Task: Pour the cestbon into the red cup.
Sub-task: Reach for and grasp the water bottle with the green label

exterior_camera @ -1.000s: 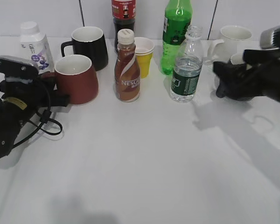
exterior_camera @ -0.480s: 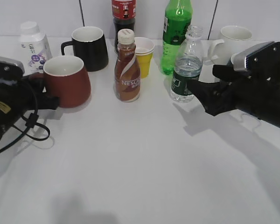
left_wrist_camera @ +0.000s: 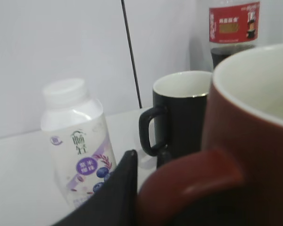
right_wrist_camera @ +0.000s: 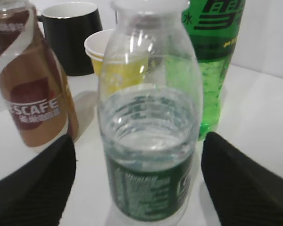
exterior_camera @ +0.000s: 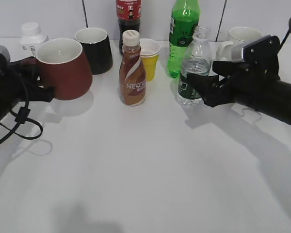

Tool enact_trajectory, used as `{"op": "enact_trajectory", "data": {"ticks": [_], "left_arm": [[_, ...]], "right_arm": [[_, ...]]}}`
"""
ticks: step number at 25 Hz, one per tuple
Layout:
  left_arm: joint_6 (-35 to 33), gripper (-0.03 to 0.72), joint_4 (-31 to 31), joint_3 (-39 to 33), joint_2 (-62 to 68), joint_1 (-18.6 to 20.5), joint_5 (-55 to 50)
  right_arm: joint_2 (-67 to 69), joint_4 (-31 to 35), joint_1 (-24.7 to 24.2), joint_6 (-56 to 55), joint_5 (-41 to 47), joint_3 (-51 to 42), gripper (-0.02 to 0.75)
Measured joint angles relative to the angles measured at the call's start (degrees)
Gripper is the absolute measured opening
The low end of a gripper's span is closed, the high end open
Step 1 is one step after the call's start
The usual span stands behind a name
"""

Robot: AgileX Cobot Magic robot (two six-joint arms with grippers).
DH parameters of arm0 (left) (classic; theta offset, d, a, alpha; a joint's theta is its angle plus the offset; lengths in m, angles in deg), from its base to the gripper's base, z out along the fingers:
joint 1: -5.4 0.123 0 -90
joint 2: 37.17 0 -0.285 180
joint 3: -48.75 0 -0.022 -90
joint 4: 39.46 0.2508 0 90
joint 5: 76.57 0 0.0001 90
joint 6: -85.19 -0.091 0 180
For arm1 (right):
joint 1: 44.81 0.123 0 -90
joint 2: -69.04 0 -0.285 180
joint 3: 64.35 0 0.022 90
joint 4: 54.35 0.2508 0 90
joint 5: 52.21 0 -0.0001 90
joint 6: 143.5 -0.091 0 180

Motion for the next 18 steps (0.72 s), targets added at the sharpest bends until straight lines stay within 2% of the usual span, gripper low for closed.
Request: {"op": "enact_trajectory", "data": {"ticks": [15, 18], "left_arm": [[-0.1, 0.080, 4.8, -0.6, -1.8, 0.0, 0.0], [-0.1, 0.080, 5.2, -0.6, -1.8, 0.0, 0.0]], "right_arm": [[7.4, -6.7, 0.0, -5.4, 4.8, 11.1, 0.628], [9.1, -10.4, 0.0, -8.2, 7.2, 13.8, 0.619]]}}
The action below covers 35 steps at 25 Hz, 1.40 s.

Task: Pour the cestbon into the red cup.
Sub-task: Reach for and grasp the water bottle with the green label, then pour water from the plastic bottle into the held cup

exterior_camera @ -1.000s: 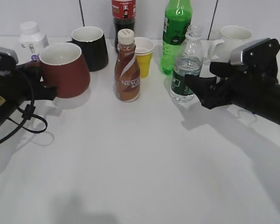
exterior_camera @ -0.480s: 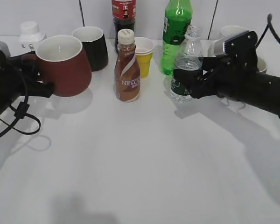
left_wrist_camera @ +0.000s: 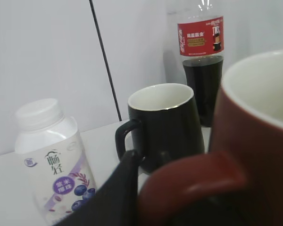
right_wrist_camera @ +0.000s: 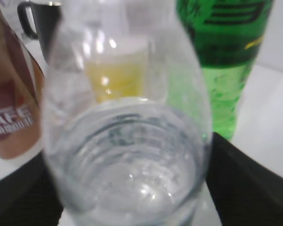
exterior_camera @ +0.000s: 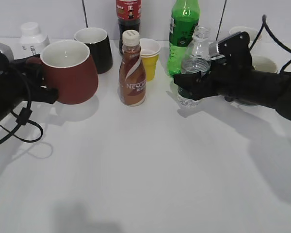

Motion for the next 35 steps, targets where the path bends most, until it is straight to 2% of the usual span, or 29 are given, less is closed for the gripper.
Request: {"op": "enact_trajectory", "data": {"ticks": [4, 7, 14, 18, 21, 29, 32, 35], "left_arm": [[0.0, 0.080, 0.0, 0.0, 0.0, 0.0, 0.0], [0.0, 0.080, 0.2, 0.0, 0.0, 0.0, 0.0], [0.0, 0.080, 3.7, 0.0, 0.0, 0.0, 0.0], [-0.1, 0.080, 5.2, -0.3, -0.7, -0.8, -0.2], [0.0, 0.080, 5.2, -0.4, -1.4, -3.7, -0.1], [-0.1, 0.080, 5.3, 0.9, -1.6, -15.4, -7.8], [-0.1, 0.080, 5.3, 4.2, -1.6, -18.6, -14.0], [0.1, 0.080, 5.3, 7.2, -1.6, -20.0, -17.9]], "right_arm": [[0.7, -2.2, 0.0, -1.7, 0.9, 1.9, 0.566], [0.7, -2.5, 0.0, -1.8, 0.8, 2.0, 0.480], [0.1, -6.2, 0.0, -2.1, 1.1, 2.1, 0.477], [-3.1, -9.2, 0.0, -2.5, 7.1, 2.0, 0.477], [-7.3, -13.0, 0.0, -3.6, 11.2, 2.0, 0.477], [-16.2, -25.2, 0.0, -4.8, 10.2, 2.0, 0.477], [-16.8, -26.6, 0.0, -1.2, 7.3, 2.0, 0.477], [-16.8, -27.0, 0.0, 3.7, 5.7, 2.0, 0.477]]}}
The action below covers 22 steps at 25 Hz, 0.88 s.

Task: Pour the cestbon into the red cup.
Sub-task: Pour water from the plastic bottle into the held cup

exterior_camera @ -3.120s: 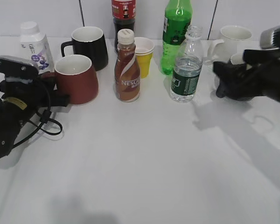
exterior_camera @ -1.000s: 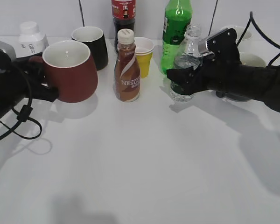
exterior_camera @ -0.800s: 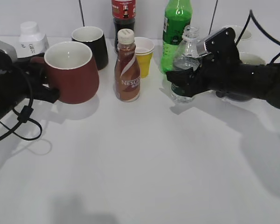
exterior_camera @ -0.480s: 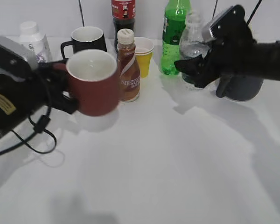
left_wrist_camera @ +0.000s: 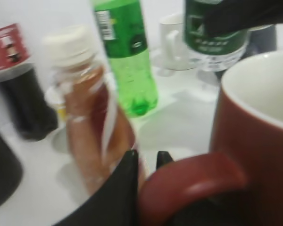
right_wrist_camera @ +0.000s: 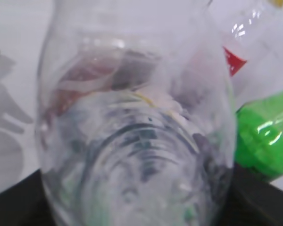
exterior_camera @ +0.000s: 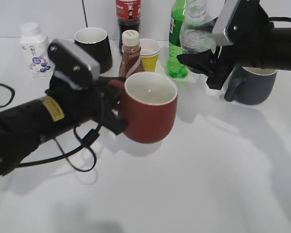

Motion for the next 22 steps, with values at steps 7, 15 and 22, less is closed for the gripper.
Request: {"op": "enact_trajectory", "data": {"ticks": [7, 15, 22], "left_arm": [[0.9, 0.079, -0.1, 3.2, 0.0, -0.3, -4.8], [0.9, 0.079, 0.2, 4.5, 0.4, -0.3, -5.7], [0.9, 0.079, 4.9, 4.5, 0.5, -0.3, -5.8]], "right_arm": [[0.0, 3.0, 0.0, 12.5, -0.3, 0.4, 0.477], [0.4, 0.4, 0.0, 17.3, -2.4, 2.3, 0.477], [0.4, -6.3, 0.0, 22.9, -3.2, 2.3, 0.477]]}}
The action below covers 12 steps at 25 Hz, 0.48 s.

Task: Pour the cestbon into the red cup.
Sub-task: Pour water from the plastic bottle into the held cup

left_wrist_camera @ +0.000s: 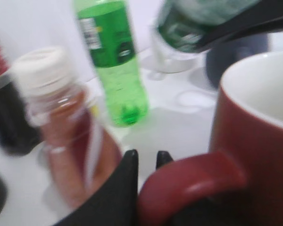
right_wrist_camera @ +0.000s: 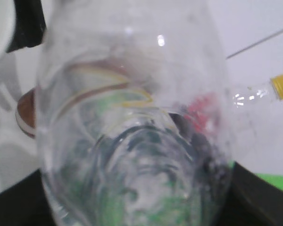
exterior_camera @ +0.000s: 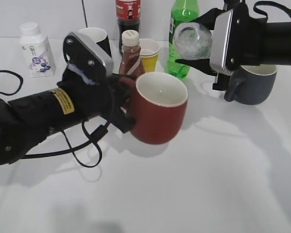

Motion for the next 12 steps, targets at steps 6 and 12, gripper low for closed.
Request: {"op": "enact_trajectory", "data": {"ticks": [6, 12], "left_arm": [[0.0, 0.079, 2.7, 0.0, 0.0, 0.0, 0.0], [0.7, 0.078, 2.9, 0.0, 0.0, -0.5, 0.0]], "right_arm": [[0.0, -0.7, 0.0, 7.3, 0.0, 0.0, 0.477], [0.0, -0.7, 0.0, 13.5, -0.1, 0.0, 0.477]]}}
